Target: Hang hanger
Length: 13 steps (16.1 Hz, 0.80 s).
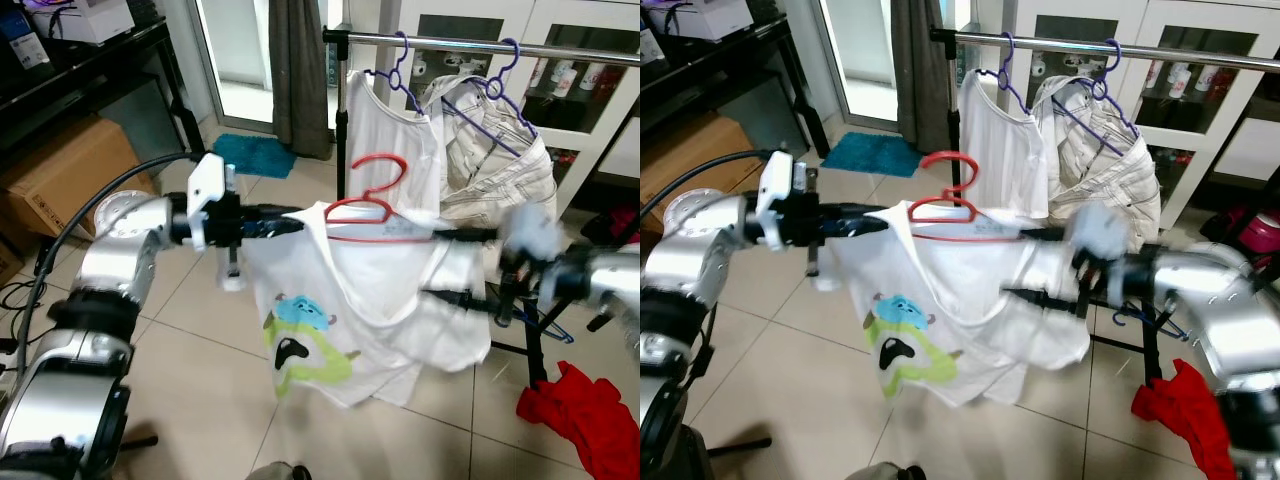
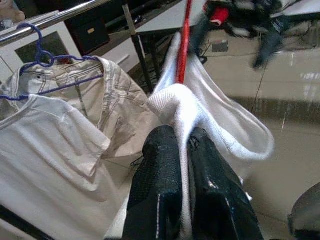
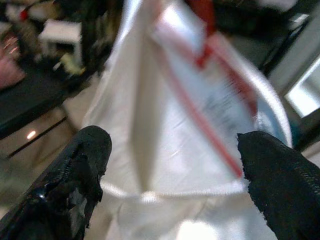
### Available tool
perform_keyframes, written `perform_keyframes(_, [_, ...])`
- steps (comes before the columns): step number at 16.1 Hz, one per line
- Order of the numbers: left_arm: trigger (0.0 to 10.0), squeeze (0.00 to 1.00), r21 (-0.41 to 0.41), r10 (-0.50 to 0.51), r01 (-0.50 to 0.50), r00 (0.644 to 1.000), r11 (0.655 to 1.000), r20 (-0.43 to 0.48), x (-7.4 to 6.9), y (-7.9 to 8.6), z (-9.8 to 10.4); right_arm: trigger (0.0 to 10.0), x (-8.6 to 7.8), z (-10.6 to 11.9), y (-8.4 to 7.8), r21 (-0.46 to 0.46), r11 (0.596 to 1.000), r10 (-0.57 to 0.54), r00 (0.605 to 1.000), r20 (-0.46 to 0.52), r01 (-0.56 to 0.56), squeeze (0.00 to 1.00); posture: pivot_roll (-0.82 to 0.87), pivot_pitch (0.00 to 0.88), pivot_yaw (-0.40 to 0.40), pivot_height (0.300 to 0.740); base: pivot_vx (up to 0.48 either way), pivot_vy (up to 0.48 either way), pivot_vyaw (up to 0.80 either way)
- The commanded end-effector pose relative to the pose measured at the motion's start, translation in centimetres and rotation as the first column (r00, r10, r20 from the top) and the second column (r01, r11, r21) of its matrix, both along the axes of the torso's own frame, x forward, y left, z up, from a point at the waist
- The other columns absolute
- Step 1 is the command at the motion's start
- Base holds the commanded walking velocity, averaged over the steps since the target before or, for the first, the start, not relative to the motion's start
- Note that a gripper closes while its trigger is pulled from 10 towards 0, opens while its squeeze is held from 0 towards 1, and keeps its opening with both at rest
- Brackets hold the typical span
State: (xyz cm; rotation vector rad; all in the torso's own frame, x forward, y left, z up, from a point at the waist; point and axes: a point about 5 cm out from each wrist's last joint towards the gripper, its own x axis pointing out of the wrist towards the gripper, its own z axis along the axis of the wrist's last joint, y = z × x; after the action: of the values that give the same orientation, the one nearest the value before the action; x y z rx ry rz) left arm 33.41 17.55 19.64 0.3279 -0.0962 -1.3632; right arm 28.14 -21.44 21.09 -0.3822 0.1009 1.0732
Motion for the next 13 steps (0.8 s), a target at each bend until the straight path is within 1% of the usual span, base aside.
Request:
perform_keyframes(1, [0.0,0.00,-0.011,-0.021,0.021,1.000,1.000,0.020,-0.2,0.0,0.7,10.0,0.4,1.1,-0.3,0.056,0.998,-0.030,0.999,0.031,0.028,0.00,-0.16,0.000,0.087,0.740,0.000,0.000,0.00])
perform_keyframes(2, [0.0,0.00,-0.012,-0.036,0.036,0.999,0.999,0.018,-0.4,-0.3,0.7,10.0,0.8,1.4,-0.2,0.087,0.995,-0.050,0.998,0.031,0.047,0.00,-0.17,0.000,0.089,0.740,0.000,0.000,0.00])
perform_keyframes(5, [0.0,0.00,-0.015,-0.059,0.059,0.998,0.998,0.012,-0.7,-1.1,0.7,10.0,1.1,1.2,0.8,0.109,0.994,-0.029,0.999,0.021,0.026,0.00,-0.17,0.000,0.091,0.740,0.000,0.000,0.00])
perform_keyframes(6, [0.0,0.00,-0.018,-0.058,0.058,0.998,0.998,0.012,-0.7,-1.2,0.7,10.0,1.0,1.2,1.1,0.117,0.993,-0.010,1.000,0.015,0.008,0.00,-0.17,0.000,0.091,0.740,0.000,0.000,0.00])
perform_keyframes(7, [0.0,0.00,-0.023,-0.055,0.055,0.998,0.998,0.015,-0.7,-1.3,1.0,10.0,0.7,0.9,2.2,0.132,0.990,0.051,0.999,-0.008,-0.049,0.00,-0.17,0.000,0.094,0.740,0.000,0.000,0.00])
perform_keyframes(8, [0.0,0.00,-0.025,-0.057,0.057,0.998,0.998,0.018,-0.6,-1.3,1.2,9.6,0.5,0.6,3.0,0.145,0.986,0.092,0.995,-0.029,-0.086,0.00,-0.17,0.000,0.096,0.740,0.000,0.000,0.00])
perform_keyframes(9, [0.0,0.00,-0.024,-0.066,0.067,0.998,0.997,0.020,-0.7,-1.5,1.3,4.4,0.5,0.5,3.5,0.157,0.983,0.107,0.993,-0.041,-0.099,0.00,-0.17,0.000,0.096,0.740,0.000,0.000,0.00])
perform_keyframes(10, [0.0,0.00,-0.020,-0.077,0.077,0.997,0.997,0.020,-0.7,-1.8,1.2,0.0,0.4,0.5,4.0,0.177,0.977,0.128,0.990,-0.053,-0.117,0.00,-0.17,0.000,0.098,0.740,0.000,0.000,0.00])
perform_keyframes(13, [0.0,0.00,-0.004,-0.082,0.082,0.997,0.997,0.016,-0.8,-2.2,0.9,0.0,0.4,0.4,4.8,0.195,0.971,0.156,0.986,-0.066,-0.141,0.00,-0.18,0.000,0.101,0.740,0.000,0.000,0.00])
